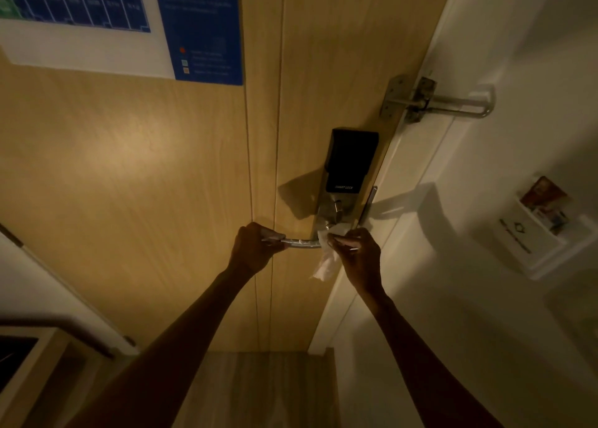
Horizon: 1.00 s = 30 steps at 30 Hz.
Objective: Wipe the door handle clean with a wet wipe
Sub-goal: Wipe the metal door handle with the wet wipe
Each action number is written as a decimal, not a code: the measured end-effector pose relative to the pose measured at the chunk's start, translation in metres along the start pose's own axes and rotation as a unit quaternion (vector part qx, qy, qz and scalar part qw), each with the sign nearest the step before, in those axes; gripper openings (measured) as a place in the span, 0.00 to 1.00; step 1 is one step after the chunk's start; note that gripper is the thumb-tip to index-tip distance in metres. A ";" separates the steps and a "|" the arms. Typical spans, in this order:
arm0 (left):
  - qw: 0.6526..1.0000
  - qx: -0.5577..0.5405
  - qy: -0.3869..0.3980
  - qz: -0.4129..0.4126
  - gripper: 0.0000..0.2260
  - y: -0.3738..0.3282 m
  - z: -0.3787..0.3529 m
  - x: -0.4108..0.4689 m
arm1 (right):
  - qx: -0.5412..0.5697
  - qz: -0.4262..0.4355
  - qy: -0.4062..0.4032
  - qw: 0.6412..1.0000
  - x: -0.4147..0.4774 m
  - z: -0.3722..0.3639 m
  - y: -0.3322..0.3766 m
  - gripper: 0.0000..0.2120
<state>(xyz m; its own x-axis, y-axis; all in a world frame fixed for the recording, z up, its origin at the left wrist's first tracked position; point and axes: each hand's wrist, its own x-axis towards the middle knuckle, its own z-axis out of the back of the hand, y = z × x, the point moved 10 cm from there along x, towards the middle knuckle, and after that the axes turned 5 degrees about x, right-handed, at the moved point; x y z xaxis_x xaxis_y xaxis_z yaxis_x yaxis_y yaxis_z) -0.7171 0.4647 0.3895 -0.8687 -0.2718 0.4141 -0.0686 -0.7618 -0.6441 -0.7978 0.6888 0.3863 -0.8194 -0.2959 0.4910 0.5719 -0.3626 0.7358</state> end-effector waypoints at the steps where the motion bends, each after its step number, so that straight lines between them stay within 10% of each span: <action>1: 1.000 -0.003 0.000 0.003 0.10 0.001 0.000 0.000 | -0.002 0.000 -0.004 1.000 0.000 -0.001 -0.001 0.14; 30: 1.000 -0.006 0.019 0.023 0.11 0.012 -0.004 0.001 | -0.274 0.171 0.104 0.941 -0.004 -0.040 0.040 0.16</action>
<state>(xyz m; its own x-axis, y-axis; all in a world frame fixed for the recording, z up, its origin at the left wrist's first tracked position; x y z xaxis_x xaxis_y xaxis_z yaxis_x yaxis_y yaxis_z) -0.7206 0.4578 0.3791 -0.8892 -0.2832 0.3594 -0.0342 -0.7421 -0.6694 -0.7704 0.6404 0.3952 -0.5908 -0.6242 0.5111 0.7819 -0.5993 0.1720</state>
